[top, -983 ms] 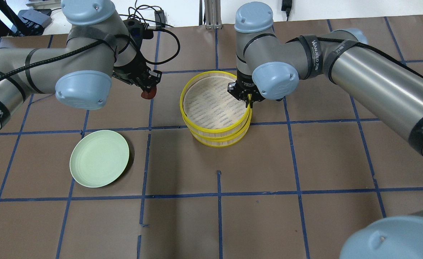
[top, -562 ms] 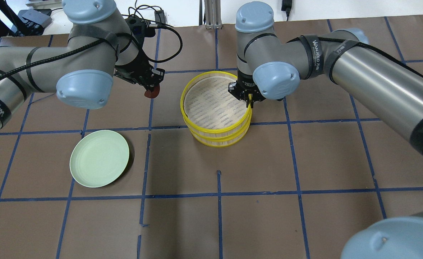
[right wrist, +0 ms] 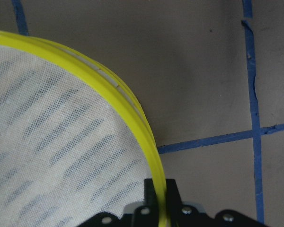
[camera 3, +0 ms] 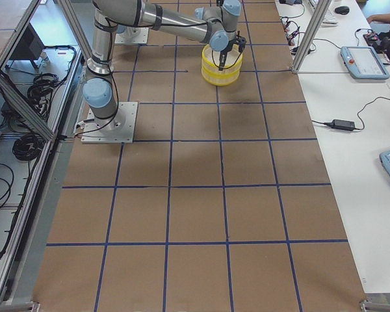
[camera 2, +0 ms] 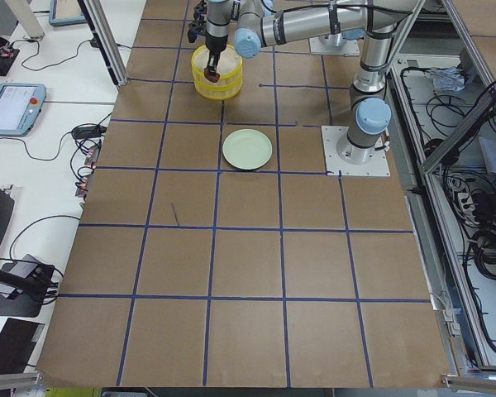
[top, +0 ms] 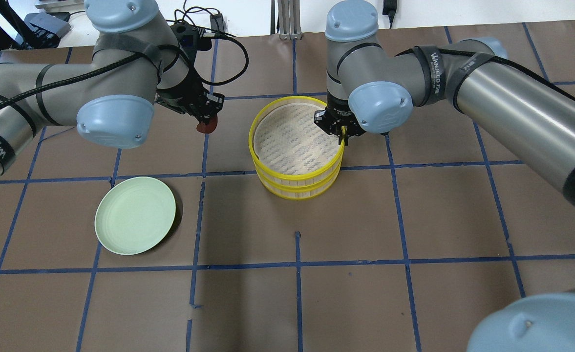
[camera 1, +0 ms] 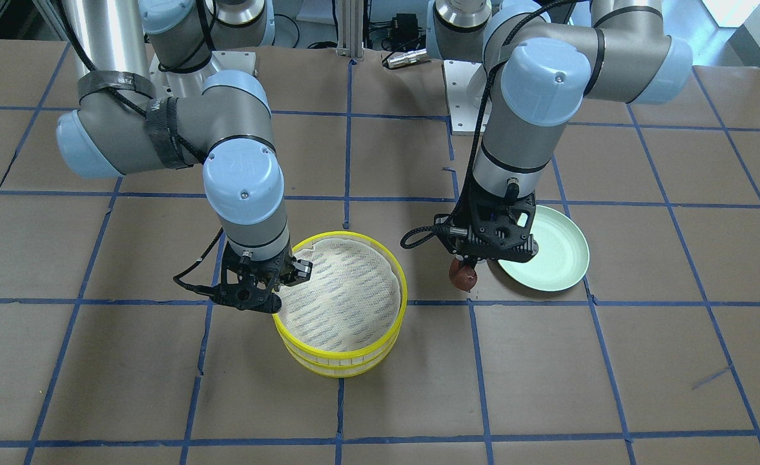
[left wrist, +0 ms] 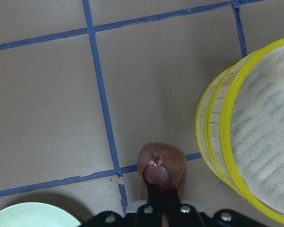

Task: Place buns in different layers of steamer
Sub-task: 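Carry the brown bun with left gripper to just beside the steamer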

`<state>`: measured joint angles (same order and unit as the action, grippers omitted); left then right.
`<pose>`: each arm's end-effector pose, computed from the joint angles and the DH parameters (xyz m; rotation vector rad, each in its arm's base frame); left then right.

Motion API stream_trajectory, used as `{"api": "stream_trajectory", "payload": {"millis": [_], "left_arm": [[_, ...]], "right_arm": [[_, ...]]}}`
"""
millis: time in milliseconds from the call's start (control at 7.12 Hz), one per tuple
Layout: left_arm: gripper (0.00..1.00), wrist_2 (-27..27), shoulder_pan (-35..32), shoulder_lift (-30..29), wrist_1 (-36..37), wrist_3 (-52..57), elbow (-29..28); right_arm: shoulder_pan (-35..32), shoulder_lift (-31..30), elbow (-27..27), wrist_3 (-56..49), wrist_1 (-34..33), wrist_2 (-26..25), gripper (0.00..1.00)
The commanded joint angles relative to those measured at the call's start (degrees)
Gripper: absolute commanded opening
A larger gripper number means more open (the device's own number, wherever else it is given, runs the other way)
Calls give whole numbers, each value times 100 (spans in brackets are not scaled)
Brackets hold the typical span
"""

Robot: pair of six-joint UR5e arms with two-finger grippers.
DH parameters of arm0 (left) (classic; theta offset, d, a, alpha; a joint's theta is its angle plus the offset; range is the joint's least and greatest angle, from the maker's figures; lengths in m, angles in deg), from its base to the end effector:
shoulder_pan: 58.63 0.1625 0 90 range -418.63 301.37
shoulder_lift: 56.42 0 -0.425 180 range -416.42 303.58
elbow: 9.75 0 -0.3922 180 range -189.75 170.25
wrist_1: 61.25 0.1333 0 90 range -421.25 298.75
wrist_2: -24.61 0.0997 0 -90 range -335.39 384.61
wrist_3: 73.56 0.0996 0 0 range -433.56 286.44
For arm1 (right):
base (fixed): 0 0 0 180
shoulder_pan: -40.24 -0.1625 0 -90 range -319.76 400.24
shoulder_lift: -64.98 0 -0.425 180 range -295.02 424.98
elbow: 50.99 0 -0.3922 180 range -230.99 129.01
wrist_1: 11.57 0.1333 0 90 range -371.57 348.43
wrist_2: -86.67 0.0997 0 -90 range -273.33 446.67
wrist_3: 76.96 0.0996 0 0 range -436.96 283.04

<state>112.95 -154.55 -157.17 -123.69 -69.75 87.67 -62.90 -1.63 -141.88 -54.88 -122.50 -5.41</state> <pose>-0.1939 -0.5495 0.3758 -0.2665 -3.0879 0.2537 0.2672 -0.5742 0.2861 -0.2391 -3.0793 -0.0691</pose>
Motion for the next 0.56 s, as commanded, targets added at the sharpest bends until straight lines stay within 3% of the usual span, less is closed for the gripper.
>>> {"api": "stream_trajectory", "payload": {"millis": [0,281,421], "left_arm": [[6,-246,-242,-24,40,-439,-91],[6,-186,-288,-7,31,-364,-118],[6,-194,-296,-50,31,-424,-135]], "right_arm": [[4,-1,-69,25,1,32,23],[83,-19,1,-54,54,6,71],[501,-262,97,-298,280,128,72]]}}
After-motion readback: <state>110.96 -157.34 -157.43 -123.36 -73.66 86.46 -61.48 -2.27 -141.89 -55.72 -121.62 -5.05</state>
